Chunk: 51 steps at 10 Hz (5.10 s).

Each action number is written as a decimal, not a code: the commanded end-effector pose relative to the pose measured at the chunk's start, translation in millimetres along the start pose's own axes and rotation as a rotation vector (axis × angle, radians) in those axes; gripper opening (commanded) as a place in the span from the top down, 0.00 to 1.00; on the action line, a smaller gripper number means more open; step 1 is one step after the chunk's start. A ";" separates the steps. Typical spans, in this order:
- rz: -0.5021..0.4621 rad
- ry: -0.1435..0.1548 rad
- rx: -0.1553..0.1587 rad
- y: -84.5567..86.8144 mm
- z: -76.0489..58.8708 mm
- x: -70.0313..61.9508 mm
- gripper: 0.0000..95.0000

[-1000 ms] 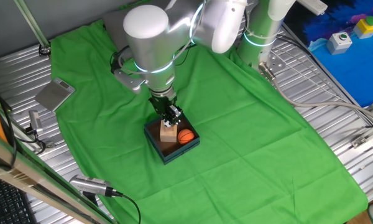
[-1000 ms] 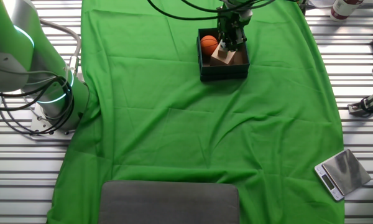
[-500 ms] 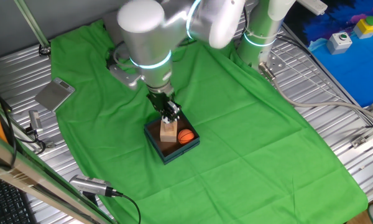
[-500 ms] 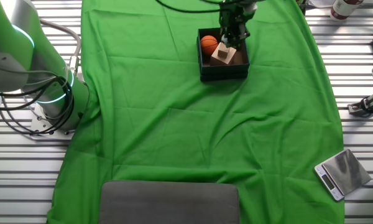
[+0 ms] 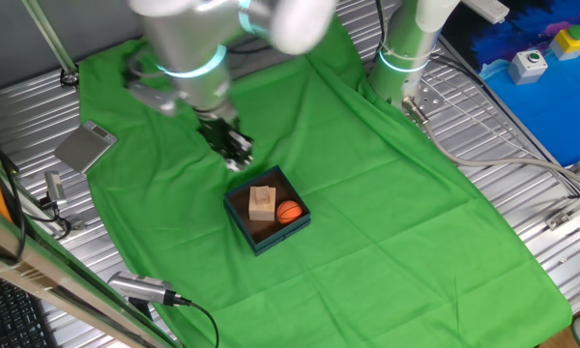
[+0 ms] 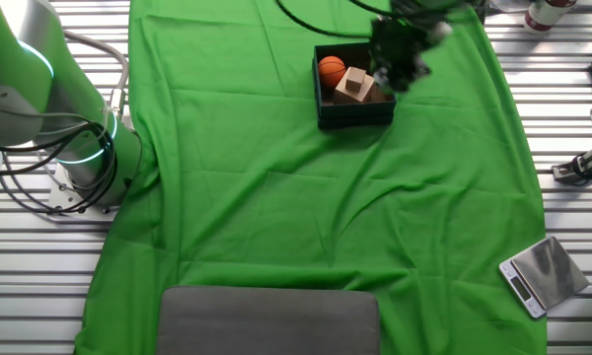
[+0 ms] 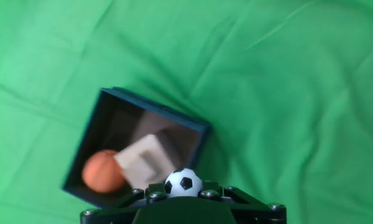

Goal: Take everything out of the gift box

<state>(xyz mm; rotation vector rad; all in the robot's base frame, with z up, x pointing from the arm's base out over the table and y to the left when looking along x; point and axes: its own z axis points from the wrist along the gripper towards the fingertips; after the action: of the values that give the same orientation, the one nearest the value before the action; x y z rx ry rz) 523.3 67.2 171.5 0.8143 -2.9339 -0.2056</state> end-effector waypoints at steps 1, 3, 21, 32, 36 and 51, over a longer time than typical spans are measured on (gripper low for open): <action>-0.069 0.018 -0.007 -32.9 -2.5 6.1 1.00; -0.106 0.025 -0.010 -43.1 -2.1 8.0 1.00; -0.139 0.053 -0.017 -121.5 3.2 27.5 1.00; -0.045 0.066 -0.068 -156.5 -0.5 38.5 1.00; 0.013 0.077 -0.008 -157.5 -0.7 37.6 1.00; -0.040 -0.005 0.015 -199.4 45.8 36.1 1.00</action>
<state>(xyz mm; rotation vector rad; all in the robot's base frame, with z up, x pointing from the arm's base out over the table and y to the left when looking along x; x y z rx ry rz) 586.6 -116.4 97.9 0.8773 -2.9297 -0.1819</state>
